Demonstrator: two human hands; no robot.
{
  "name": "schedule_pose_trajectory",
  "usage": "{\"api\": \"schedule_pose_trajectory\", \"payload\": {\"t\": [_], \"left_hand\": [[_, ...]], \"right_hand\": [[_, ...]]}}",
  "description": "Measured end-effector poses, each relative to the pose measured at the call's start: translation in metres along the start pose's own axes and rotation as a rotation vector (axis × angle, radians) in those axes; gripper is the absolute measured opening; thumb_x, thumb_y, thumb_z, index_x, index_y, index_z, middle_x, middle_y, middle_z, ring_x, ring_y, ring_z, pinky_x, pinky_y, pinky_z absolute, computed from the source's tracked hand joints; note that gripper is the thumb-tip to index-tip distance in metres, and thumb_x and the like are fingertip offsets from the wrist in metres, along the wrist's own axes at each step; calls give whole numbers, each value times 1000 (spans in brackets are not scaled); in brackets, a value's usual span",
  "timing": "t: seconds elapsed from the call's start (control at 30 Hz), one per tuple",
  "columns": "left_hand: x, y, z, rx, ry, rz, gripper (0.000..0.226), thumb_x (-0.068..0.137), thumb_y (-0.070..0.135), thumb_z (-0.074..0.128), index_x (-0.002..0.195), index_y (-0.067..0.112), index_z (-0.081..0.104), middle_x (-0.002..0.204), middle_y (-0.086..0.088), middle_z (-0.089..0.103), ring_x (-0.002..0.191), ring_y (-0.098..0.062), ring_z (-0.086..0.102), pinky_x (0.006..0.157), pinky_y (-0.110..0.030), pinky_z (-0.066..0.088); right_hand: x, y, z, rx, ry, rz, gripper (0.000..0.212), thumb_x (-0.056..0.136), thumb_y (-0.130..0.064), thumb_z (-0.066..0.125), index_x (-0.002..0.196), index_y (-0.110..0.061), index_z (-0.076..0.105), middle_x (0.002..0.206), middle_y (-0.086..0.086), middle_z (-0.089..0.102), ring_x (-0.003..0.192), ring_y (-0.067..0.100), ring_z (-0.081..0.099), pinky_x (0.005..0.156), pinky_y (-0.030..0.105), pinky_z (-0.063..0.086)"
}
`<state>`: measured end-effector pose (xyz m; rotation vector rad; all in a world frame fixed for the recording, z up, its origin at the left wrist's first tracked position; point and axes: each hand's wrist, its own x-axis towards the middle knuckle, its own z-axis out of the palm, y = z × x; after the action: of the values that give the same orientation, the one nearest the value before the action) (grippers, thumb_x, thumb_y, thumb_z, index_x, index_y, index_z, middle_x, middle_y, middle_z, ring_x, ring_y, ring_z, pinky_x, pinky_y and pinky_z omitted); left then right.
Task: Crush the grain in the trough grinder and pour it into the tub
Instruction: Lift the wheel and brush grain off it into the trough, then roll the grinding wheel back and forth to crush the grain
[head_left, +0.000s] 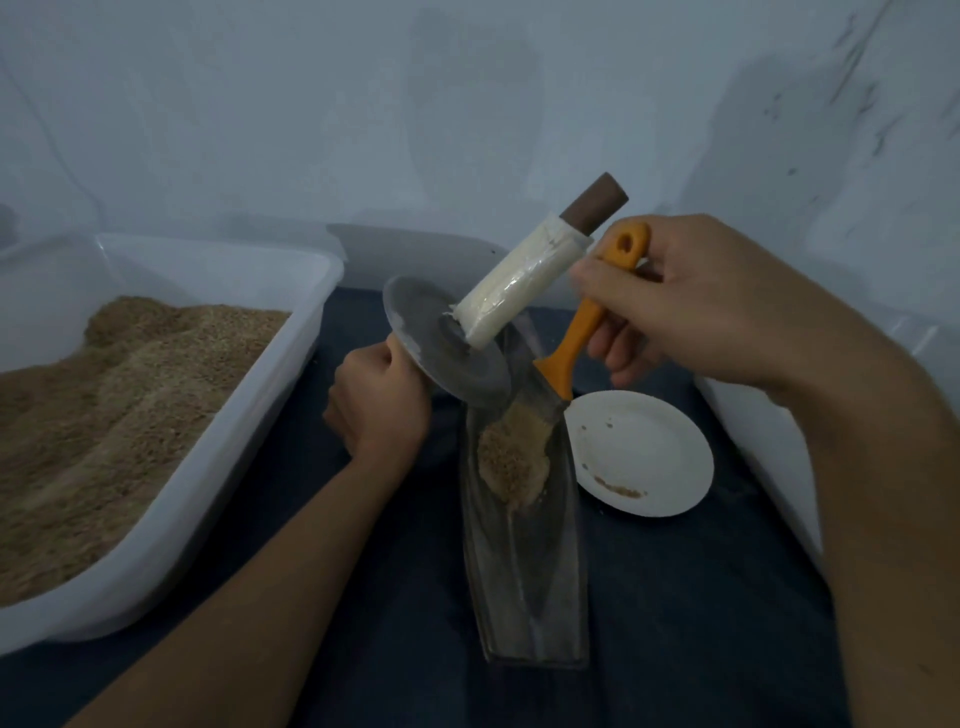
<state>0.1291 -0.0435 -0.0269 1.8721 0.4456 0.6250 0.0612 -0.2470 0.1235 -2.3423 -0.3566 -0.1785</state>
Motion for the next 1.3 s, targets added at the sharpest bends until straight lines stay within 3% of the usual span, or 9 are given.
{"api": "schedule_pose_trajectory", "payload": {"t": [0.33,0.5,0.63,0.73,0.87,1.03,1.13,1.2,1.3], "left_hand": [[2,-1,-6,-45,27,-34,45,97,22,51,54,11,46,59,-10,56,58,-30,50,61,-38,36],[-3,3,-6,-17,33,77,50,99,25,51,52,9,46,56,-10,55,55,-28,49,59,-37,35],[-12,6,-6,-5,-7,204,53,99,26,52,48,16,40,49,-7,48,46,-21,42,55,-33,32],[-16,8,-7,59,-24,321,55,98,31,50,46,18,40,46,-1,44,44,-21,43,53,-32,33],[-19,9,-9,217,-68,438,53,96,37,43,47,16,51,46,0,49,45,-23,50,55,-35,46],[-15,10,-9,326,-109,493,55,97,39,41,49,16,55,46,1,49,44,-23,50,55,-36,51],[-13,13,-8,412,-105,551,56,100,37,45,47,19,52,44,4,45,41,-18,47,54,-32,46],[-13,16,-8,476,-109,571,57,101,38,45,47,20,50,43,5,44,39,-17,45,53,-31,44],[-14,19,-12,513,-166,585,56,103,39,44,51,21,52,46,4,48,41,-19,49,54,-34,51]], "right_hand": [[-30,20,-13,15,181,-66,19,103,-35,55,97,-27,71,81,-3,74,73,16,73,69,36,64],[-60,46,-6,-216,227,-89,21,96,-58,48,107,-52,65,89,-26,69,74,0,70,65,15,53],[-82,77,22,-470,138,-121,30,102,-37,55,127,-49,65,101,-20,60,87,3,60,75,29,52],[-95,97,42,-697,-37,-97,54,101,-22,59,145,-53,47,123,-16,50,101,5,53,84,26,50],[-110,105,50,-843,-187,-79,72,96,-24,62,149,-57,26,133,-23,35,111,6,44,86,27,51],[-121,93,38,-704,-284,-56,73,92,-38,53,146,-65,13,131,-38,28,109,-5,40,83,19,47],[-120,70,27,-569,-193,-72,49,86,-59,46,133,-69,34,118,-39,50,106,-11,52,78,18,52],[-110,60,21,-586,14,-199,31,87,-55,48,117,-56,52,96,-32,57,95,-8,57,67,16,50],[-79,51,18,-648,150,-313,37,84,-39,60,120,-41,53,105,-24,49,95,0,49,74,17,40]]}}
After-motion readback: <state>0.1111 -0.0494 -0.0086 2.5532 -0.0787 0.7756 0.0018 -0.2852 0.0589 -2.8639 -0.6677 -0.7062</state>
